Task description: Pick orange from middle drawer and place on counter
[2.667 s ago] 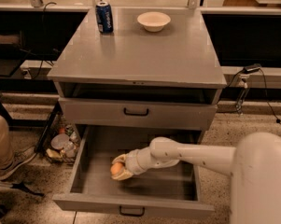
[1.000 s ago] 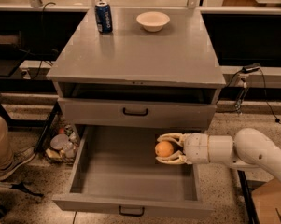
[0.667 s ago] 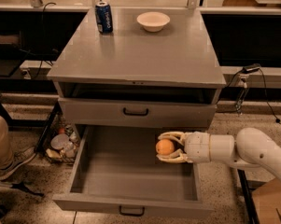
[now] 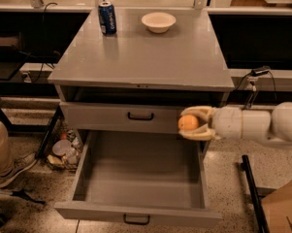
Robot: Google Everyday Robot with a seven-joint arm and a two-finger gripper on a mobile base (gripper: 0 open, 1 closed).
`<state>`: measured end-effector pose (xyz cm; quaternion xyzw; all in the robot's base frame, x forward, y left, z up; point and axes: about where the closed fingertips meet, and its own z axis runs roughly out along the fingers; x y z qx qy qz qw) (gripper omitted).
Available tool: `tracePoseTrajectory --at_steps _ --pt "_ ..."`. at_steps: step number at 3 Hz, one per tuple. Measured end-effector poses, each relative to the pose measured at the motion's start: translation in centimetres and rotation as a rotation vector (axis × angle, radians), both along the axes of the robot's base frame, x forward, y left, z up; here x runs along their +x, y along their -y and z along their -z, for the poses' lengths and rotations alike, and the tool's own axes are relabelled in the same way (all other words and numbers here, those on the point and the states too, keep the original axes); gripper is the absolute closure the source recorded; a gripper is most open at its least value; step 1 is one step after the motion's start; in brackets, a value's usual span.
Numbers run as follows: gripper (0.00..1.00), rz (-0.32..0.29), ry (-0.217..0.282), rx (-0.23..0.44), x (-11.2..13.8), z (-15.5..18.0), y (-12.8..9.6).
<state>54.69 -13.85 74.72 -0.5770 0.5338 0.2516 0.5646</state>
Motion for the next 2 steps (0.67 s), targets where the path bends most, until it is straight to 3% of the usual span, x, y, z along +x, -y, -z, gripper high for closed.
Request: tracePoseTrajectory --at_steps 2 --pt "1.0 0.034 -0.023 -0.059 5.2 -9.6 4.7"
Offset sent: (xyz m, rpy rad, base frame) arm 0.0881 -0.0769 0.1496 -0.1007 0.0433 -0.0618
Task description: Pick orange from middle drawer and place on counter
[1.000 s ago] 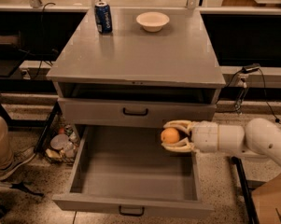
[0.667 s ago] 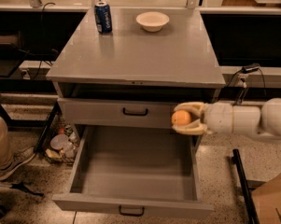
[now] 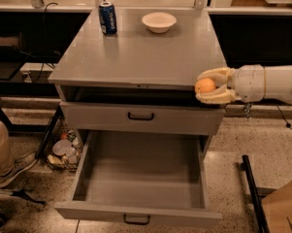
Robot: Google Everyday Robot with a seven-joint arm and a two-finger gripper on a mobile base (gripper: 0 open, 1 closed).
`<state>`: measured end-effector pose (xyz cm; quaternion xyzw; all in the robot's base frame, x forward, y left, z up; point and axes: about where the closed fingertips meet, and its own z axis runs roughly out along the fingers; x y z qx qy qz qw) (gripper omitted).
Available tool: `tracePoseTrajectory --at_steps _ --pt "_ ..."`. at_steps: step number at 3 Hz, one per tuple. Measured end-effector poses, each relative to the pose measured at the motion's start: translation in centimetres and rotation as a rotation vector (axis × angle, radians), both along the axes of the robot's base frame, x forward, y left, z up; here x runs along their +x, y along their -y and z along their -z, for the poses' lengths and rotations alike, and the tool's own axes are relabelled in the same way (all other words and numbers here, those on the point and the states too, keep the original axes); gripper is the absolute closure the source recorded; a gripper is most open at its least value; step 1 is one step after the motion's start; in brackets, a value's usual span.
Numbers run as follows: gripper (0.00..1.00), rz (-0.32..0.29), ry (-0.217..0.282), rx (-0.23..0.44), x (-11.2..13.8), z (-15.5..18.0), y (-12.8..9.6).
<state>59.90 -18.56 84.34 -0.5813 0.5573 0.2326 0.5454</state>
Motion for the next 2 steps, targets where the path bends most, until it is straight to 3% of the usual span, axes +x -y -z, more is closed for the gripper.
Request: tracePoseTrajectory --at_steps 1,2 --pt "1.0 -0.028 -0.024 -0.04 3.6 -3.7 -0.3" --pt "1.0 -0.083 -0.041 -0.06 6.0 -4.8 -3.1"
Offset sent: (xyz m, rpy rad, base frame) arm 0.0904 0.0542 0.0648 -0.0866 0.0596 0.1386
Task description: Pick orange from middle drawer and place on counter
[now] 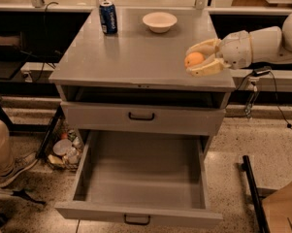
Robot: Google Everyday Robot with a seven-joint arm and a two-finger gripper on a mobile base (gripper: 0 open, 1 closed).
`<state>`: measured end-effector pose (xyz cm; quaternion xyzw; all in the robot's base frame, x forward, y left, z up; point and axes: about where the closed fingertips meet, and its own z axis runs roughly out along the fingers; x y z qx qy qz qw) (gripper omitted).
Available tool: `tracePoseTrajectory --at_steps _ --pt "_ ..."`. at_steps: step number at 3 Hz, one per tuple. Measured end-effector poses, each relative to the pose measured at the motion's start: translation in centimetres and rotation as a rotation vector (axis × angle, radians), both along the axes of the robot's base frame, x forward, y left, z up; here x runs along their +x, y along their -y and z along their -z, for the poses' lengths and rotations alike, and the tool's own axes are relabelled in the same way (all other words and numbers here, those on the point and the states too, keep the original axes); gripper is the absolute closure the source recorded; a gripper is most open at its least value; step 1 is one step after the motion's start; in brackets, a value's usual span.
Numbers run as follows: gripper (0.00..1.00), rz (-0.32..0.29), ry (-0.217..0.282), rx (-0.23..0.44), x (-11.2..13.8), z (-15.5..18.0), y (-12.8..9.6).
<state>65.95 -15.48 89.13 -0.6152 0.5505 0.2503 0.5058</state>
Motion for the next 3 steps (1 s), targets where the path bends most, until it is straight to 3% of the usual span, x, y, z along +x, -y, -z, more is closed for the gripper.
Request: tracePoseTrajectory --at_steps 2,3 --pt "1.0 0.015 -0.033 -0.119 3.3 1.9 -4.4" --pt "1.0 0.043 -0.062 -0.142 4.7 3.8 -5.7"
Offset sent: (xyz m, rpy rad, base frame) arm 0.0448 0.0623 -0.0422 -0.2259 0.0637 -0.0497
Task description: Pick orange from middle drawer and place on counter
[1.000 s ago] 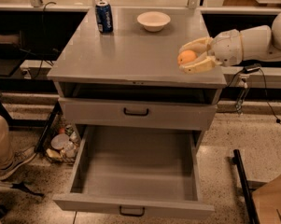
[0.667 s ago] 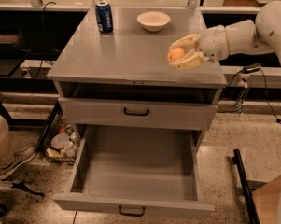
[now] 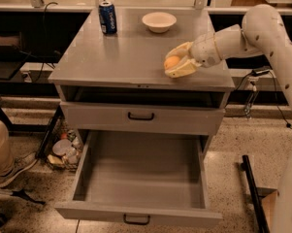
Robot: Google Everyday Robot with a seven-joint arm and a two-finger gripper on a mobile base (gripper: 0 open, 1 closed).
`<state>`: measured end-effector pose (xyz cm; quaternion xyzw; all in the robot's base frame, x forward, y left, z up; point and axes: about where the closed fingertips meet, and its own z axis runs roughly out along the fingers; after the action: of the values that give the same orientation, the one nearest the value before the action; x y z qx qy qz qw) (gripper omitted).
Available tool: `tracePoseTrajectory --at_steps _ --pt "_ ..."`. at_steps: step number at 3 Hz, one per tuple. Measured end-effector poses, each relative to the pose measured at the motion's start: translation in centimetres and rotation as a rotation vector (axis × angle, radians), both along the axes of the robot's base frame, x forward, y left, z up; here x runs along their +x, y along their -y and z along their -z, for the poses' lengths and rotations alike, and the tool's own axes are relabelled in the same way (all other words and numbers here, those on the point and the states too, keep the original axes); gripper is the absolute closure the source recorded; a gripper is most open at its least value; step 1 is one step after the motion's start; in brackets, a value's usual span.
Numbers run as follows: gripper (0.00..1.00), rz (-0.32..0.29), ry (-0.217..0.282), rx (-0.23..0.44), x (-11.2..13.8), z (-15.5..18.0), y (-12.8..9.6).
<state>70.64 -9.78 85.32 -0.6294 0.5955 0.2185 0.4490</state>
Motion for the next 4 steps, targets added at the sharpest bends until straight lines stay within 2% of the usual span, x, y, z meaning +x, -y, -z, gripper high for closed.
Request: tracePoseTrajectory --at_steps 1,2,3,4 --pt "1.0 0.042 -0.015 0.048 1.9 0.7 -0.6" --pt "1.0 0.118 -0.047 0.144 4.2 1.2 -0.2" --pt "1.0 0.176 -0.075 0.171 5.3 1.8 0.2" --pt "0.81 0.206 -0.112 0.174 5.9 2.6 0.4"
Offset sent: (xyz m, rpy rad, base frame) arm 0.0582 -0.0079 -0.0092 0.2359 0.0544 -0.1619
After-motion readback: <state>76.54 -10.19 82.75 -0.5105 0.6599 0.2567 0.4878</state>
